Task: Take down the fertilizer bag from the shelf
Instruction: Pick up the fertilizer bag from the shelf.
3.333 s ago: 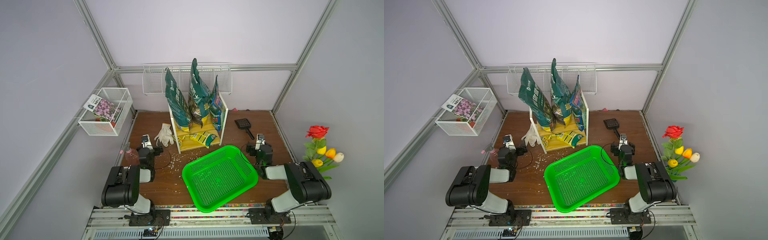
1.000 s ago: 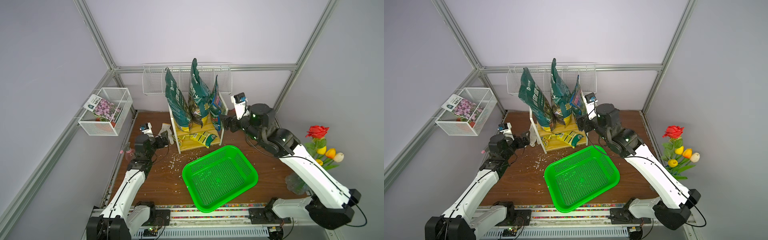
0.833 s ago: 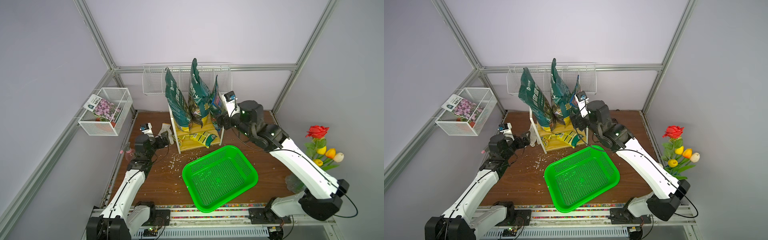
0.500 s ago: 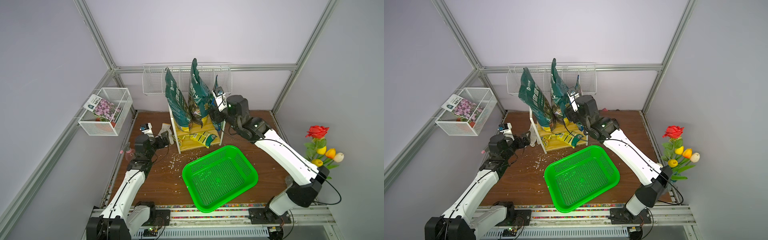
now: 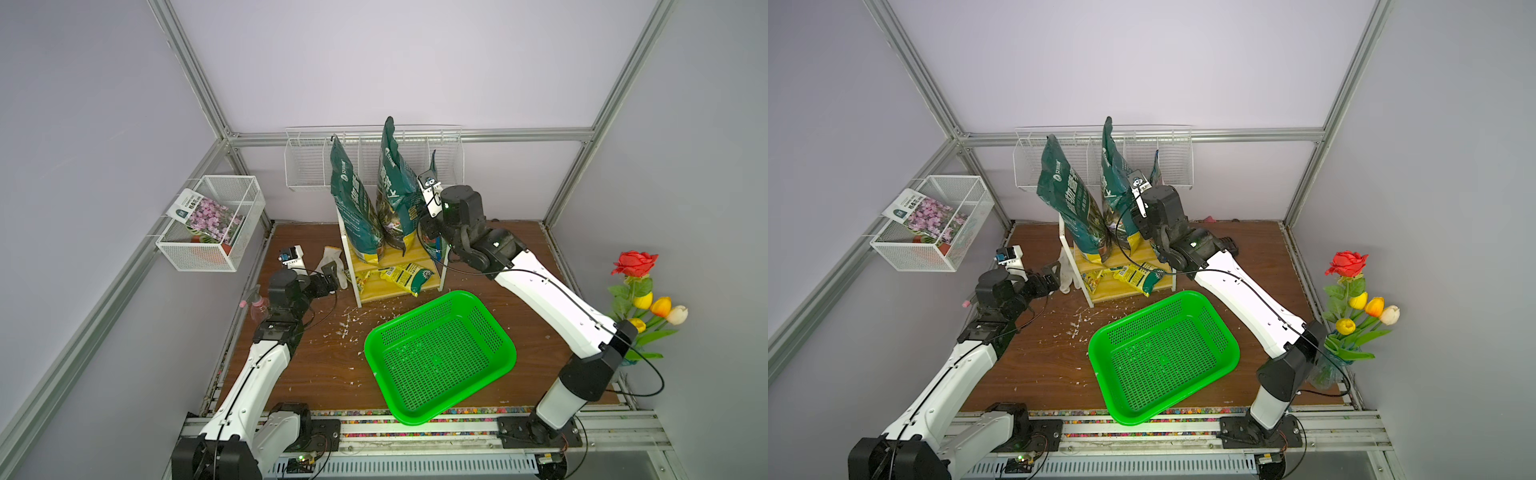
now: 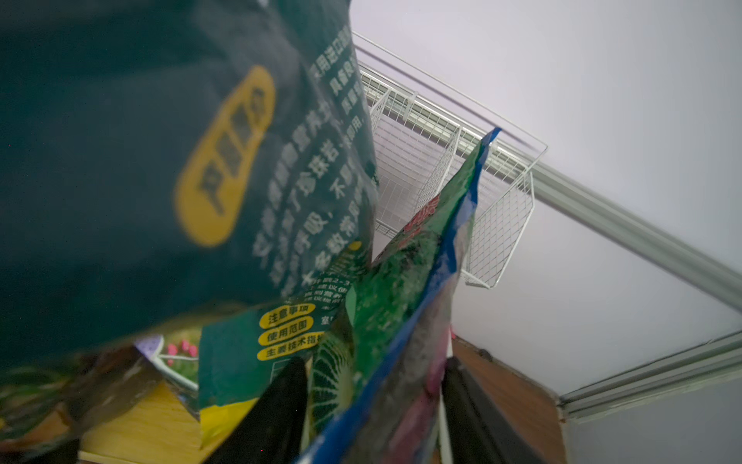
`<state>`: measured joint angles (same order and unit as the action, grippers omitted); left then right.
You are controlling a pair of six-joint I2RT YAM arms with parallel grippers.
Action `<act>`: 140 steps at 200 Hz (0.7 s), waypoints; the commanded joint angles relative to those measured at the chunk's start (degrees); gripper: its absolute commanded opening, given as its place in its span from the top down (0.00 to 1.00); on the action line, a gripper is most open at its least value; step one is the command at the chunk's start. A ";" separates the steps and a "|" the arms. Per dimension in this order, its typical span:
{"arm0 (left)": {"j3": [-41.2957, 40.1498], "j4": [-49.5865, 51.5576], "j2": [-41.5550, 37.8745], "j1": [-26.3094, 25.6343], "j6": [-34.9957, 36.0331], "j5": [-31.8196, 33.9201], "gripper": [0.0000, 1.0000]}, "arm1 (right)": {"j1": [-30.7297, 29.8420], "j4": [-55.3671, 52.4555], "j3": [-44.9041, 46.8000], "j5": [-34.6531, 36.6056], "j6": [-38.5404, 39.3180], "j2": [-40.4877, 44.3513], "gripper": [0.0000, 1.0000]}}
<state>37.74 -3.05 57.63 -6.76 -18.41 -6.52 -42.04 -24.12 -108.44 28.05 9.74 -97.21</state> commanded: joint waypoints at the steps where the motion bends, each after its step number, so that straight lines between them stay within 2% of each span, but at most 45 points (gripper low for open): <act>1: 1.05 -0.45 -1.25 0.00 -0.31 -0.56 0.02 | 0.38 1.74 -1.15 -0.05 -0.50 -0.33 0.59; 22: 1.11 -0.40 -1.30 0.00 -0.32 -0.45 0.02 | 0.33 2.04 -1.50 -0.86 -1.11 0.06 0.78; 51: 1.11 -0.39 -1.38 0.02 -0.41 -0.56 0.02 | 0.29 1.36 -3.22 -2.10 -2.11 0.66 1.00; 90: 0.97 -0.42 -1.64 0.01 -0.33 -0.46 0.02 | 0.05 0.39 -5.53 -4.99 -3.45 1.82 1.00; 140: 1.00 -0.26 -2.00 0.00 -0.31 -0.32 0.02 | -2.72 0.25 -5.94 -3.09 -2.53 3.72 1.00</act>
<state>37.74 -3.05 56.64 -6.76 -18.41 -6.50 -42.59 -28.53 -111.83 24.23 7.49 -97.23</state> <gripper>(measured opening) 0.981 0.060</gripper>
